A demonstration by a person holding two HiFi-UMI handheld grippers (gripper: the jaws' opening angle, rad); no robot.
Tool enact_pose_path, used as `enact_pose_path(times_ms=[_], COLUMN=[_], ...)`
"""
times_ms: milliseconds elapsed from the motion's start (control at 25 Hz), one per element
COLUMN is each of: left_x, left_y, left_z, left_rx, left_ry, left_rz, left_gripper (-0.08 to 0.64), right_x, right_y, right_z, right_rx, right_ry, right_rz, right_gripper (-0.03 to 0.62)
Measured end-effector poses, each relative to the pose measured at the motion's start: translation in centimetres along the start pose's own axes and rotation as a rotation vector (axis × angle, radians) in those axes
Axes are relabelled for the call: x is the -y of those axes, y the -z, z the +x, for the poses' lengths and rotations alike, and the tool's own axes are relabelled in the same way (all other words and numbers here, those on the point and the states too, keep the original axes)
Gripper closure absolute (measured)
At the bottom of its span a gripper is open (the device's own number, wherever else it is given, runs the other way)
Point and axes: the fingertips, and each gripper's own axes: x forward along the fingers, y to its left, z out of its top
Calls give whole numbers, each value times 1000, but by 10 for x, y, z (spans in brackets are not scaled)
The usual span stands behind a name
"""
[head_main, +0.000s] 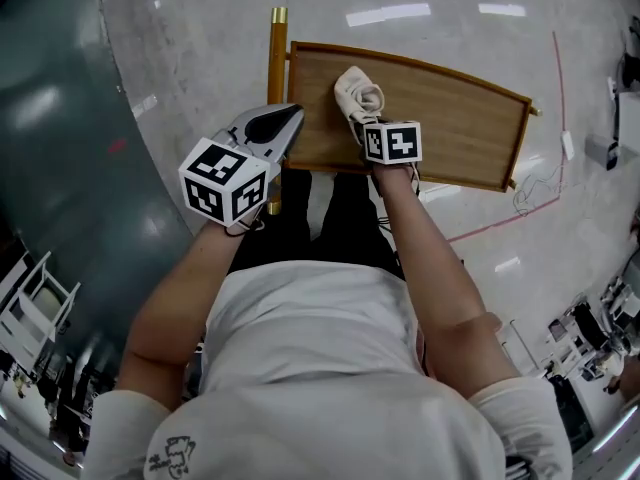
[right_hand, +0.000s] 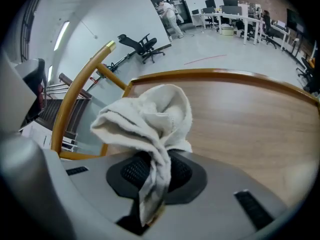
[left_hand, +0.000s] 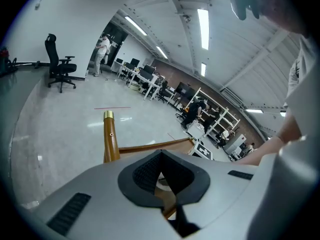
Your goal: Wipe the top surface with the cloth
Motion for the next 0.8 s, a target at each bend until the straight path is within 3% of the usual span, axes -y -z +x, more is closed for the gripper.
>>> enact_pose_path(times_ms=[320, 800], left_x=[-36, -50], left_y=[4, 6], left_z=[-44, -71], left_rx=[8, 35], left_ry=[3, 21], left_rz=[-13, -22], left_gripper=[552, 552], right_x=[-105, -117], right_y=[-17, -10], right_z=[45, 51], right_rx=[-40, -83], right_ry=[-65, -52], right_rz=[-96, -99], right_gripper=[520, 518])
